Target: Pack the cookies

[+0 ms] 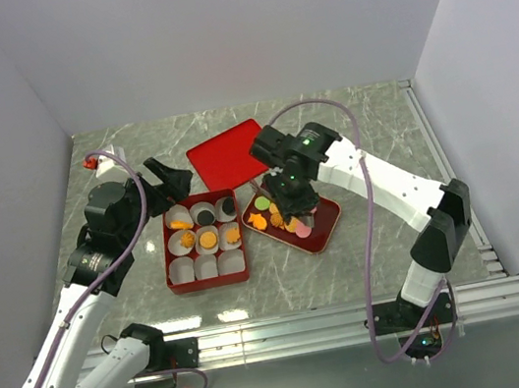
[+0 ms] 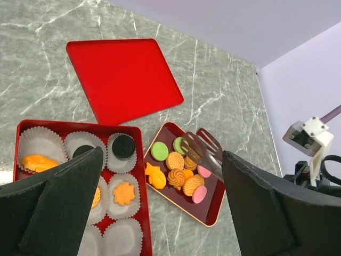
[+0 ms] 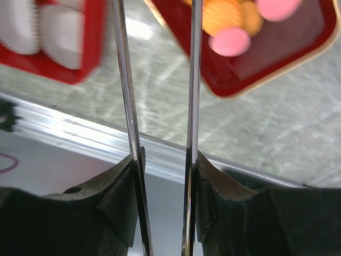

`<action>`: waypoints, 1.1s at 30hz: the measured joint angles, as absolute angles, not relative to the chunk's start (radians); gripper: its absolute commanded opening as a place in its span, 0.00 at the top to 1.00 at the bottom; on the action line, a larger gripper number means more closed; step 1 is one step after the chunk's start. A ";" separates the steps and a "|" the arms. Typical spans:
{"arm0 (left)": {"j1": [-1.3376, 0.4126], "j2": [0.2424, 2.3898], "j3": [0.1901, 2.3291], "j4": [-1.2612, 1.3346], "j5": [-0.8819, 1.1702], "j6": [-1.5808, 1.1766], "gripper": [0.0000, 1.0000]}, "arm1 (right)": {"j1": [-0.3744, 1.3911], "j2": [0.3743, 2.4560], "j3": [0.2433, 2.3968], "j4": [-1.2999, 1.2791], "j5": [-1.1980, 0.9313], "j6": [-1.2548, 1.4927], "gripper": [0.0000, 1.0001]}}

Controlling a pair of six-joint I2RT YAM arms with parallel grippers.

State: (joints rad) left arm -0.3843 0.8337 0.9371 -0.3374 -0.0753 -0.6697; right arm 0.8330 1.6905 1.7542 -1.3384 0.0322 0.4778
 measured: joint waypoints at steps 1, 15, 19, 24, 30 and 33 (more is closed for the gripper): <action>-0.385 0.834 0.937 -0.337 -0.075 -0.670 0.01 | 0.821 1.678 1.729 -1.341 0.033 0.478 0.55; -0.386 0.833 0.935 -0.336 -0.063 -0.670 0.01 | 0.709 1.637 1.528 -1.306 0.010 0.477 0.54; -0.386 0.831 0.934 -0.336 -0.064 -0.670 0.01 | 0.707 1.684 1.536 -1.296 0.007 0.478 0.54; -0.386 0.818 0.922 -0.335 -0.068 -0.669 0.01 | 0.706 1.741 1.540 -1.289 0.007 0.477 0.53; -0.387 0.814 0.920 -0.337 -0.080 -0.661 0.01 | 0.699 1.785 1.581 -1.290 0.008 0.476 0.52; -0.387 0.814 0.920 -0.337 -0.087 -0.649 0.01 | 0.689 1.799 1.601 -1.296 0.011 0.474 0.51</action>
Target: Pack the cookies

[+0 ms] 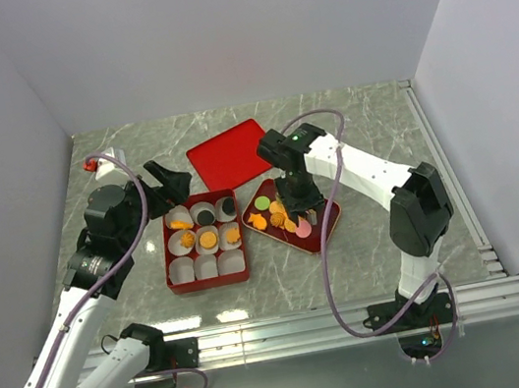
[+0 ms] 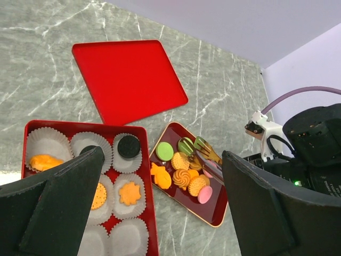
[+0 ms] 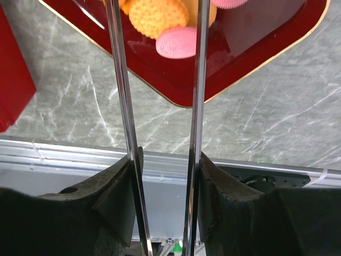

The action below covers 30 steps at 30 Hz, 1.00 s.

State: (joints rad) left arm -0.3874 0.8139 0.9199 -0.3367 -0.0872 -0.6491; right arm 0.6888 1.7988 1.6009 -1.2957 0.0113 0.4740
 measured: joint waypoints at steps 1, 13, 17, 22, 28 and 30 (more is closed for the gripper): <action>-0.387 0.814 0.920 -0.337 -0.091 -0.647 0.01 | 0.685 1.805 1.607 -1.295 0.012 0.474 0.51; -0.388 0.814 0.920 -0.336 -0.131 -0.621 0.00 | 0.663 1.863 1.625 -1.313 0.006 0.463 0.50; -0.388 0.814 0.920 -0.336 -0.140 -0.616 0.00 | 0.655 1.865 1.626 -1.319 -0.002 0.455 0.50; -0.389 0.814 0.920 -0.335 -0.150 -0.612 0.01 | 0.641 1.901 1.661 -1.341 -0.011 0.451 0.50; -0.394 0.814 0.920 -0.335 -0.156 -0.605 0.01 | 0.623 1.929 1.685 -1.341 -0.025 0.452 0.50; -0.394 0.814 0.919 -0.335 -0.157 -0.604 0.01 | 0.619 1.928 1.688 -1.341 -0.034 0.453 0.50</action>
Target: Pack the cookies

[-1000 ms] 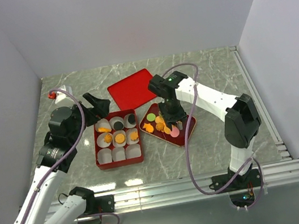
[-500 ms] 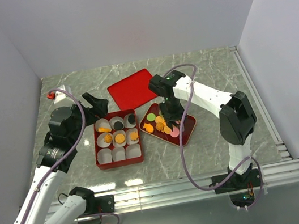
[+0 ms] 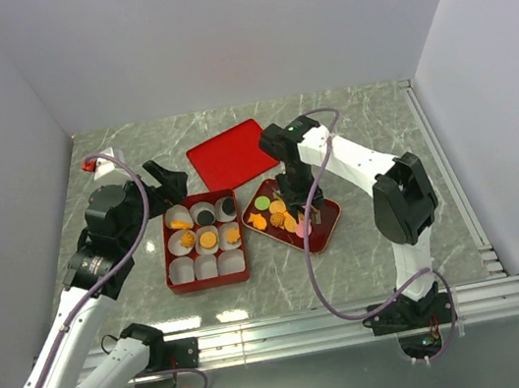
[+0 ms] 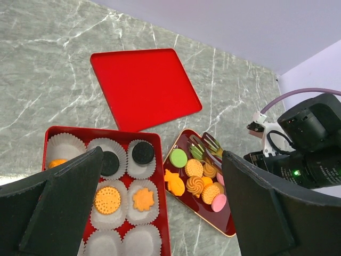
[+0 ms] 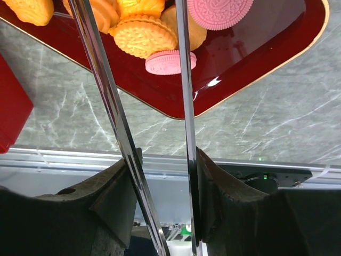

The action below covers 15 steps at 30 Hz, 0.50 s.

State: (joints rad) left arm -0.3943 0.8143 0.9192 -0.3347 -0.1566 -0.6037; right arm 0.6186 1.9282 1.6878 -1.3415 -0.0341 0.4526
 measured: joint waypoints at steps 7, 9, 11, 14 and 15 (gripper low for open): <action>-0.394 0.814 0.906 -0.334 -0.157 -0.603 0.01 | 0.612 1.884 1.675 -1.336 -0.051 0.460 0.50; -0.397 0.814 0.904 -0.333 -0.157 -0.603 0.01 | 0.610 1.851 1.654 -1.336 -0.052 0.466 0.50; -0.400 0.814 0.904 -0.333 -0.157 -0.602 0.01 | 0.608 1.821 1.628 -1.338 -0.052 0.472 0.50; -0.405 0.815 0.904 -0.331 -0.157 -0.602 0.01 | 0.608 1.792 1.594 -1.342 -0.056 0.479 0.50; -0.408 0.815 0.904 -0.329 -0.157 -0.602 0.01 | 0.608 1.785 1.586 -1.342 -0.057 0.480 0.50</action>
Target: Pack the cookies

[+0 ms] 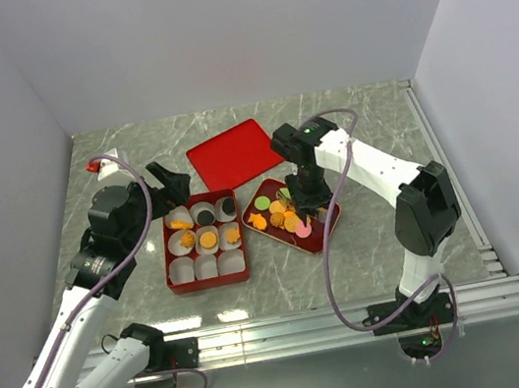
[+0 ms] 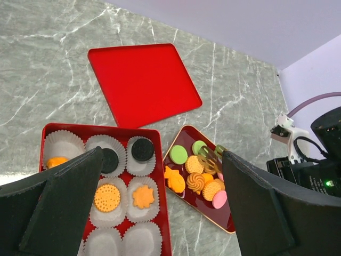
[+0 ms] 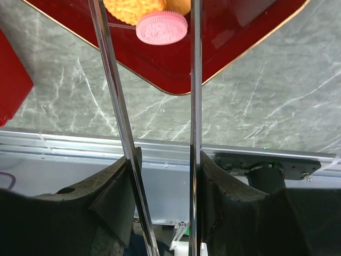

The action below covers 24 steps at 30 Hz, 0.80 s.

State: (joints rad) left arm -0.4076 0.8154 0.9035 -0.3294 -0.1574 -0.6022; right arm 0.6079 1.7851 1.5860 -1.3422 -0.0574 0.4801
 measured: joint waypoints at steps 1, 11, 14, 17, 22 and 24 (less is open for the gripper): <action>-0.409 0.815 0.904 -0.327 -0.157 -0.602 0.01 | 0.608 1.776 1.577 -1.342 -0.057 0.482 0.50; -0.411 0.816 0.904 -0.319 -0.157 -0.602 0.01 | 0.603 1.650 1.499 -1.342 -0.044 0.501 0.50; -0.414 0.817 0.904 -0.319 -0.156 -0.602 0.00 | 0.595 1.622 1.474 -1.343 -0.036 0.505 0.50; -0.415 0.819 0.904 -0.319 -0.155 -0.602 0.01 | 0.588 1.597 1.444 -1.344 -0.028 0.509 0.50; -0.417 0.825 0.904 -0.318 -0.150 -0.603 0.00 | 0.585 1.549 1.398 -1.346 -0.027 0.513 0.51; -0.418 0.827 0.904 -0.318 -0.144 -0.604 0.01 | 0.585 1.534 1.381 -1.347 -0.027 0.516 0.51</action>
State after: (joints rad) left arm -0.4179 0.8268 0.9035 -0.3180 -0.1444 -0.6041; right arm 0.5846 1.5341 1.3808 -1.3468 -0.0269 0.5163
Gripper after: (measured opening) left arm 0.994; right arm 0.497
